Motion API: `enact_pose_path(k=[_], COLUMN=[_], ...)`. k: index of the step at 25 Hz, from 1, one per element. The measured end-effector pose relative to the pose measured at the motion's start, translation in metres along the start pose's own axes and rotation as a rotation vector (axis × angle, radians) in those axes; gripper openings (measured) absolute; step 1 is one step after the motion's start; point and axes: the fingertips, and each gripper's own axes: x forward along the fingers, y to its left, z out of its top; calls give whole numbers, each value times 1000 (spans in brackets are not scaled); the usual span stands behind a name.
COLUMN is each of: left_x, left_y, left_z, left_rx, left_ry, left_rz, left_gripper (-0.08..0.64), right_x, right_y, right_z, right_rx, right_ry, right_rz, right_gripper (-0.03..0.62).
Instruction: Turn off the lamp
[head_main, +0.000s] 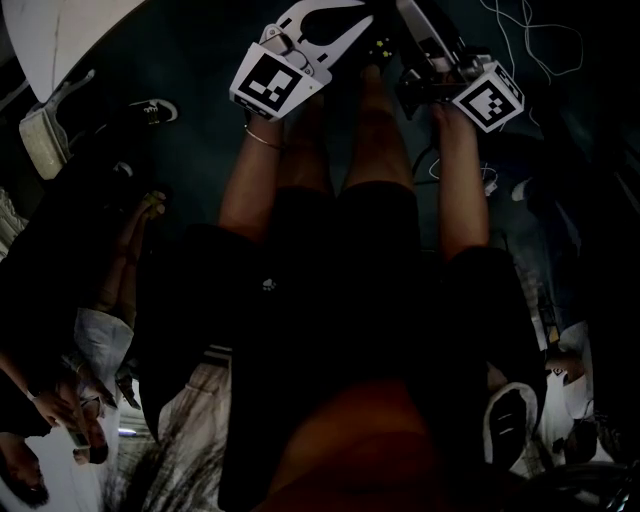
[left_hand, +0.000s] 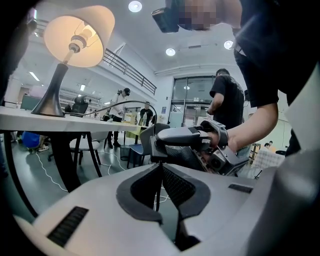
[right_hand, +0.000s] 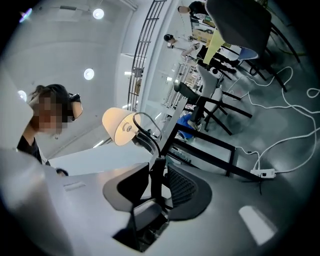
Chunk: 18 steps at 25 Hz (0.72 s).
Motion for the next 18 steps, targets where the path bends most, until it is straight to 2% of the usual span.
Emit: enact_pose_path(k=[4, 18], left_x=[2, 1], left_y=[-3, -4], left_z=[-1, -4], left_rx=[-14, -32], left_ry=[-6, -4], left_rz=[-3, -4], left_gripper=[23, 23], right_x=[1, 1], right_y=[-3, 0], right_z=[-5, -5], right_rx=[-19, 8], right_ry=[20, 5], right_rz=[-31, -18], right_gripper=[83, 66])
